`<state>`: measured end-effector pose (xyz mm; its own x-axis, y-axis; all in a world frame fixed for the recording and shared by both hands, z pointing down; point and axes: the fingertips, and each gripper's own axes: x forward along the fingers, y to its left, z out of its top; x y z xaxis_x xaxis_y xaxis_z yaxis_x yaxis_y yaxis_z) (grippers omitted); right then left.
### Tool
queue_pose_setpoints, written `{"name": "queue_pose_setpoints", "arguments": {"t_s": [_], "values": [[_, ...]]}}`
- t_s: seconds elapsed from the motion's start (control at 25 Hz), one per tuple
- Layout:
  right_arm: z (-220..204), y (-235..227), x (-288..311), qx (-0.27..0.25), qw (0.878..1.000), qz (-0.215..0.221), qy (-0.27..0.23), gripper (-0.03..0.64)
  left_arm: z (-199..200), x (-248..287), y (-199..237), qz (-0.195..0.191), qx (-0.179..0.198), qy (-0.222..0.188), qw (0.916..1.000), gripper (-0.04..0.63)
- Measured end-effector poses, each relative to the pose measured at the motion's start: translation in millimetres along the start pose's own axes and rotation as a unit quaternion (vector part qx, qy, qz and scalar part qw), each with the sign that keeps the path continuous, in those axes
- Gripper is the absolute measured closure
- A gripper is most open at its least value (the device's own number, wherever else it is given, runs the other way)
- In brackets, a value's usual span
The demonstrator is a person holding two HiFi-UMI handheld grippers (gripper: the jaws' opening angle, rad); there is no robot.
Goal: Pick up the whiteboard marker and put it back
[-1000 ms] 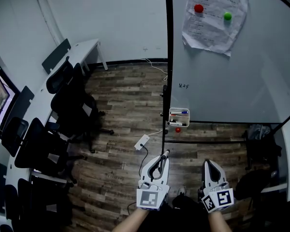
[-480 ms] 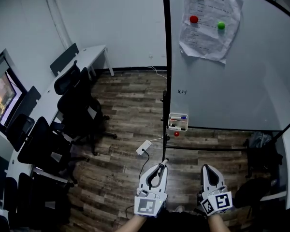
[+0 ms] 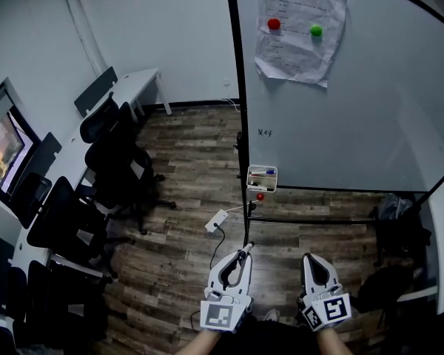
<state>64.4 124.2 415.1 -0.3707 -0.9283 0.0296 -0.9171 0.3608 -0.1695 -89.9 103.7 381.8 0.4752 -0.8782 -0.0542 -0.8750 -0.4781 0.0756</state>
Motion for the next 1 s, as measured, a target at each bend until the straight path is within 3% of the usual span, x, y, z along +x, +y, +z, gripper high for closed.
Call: {"name": "queue_pose_setpoints", "arguments": {"t_s": [1.0], "values": [[3.2,-14.3,-11.7,0.006,1.0,0.0,-0.007,0.604,1.5,-0.6,-16.5,0.003,0.008,-0.009,0.9999,0.522]]}}
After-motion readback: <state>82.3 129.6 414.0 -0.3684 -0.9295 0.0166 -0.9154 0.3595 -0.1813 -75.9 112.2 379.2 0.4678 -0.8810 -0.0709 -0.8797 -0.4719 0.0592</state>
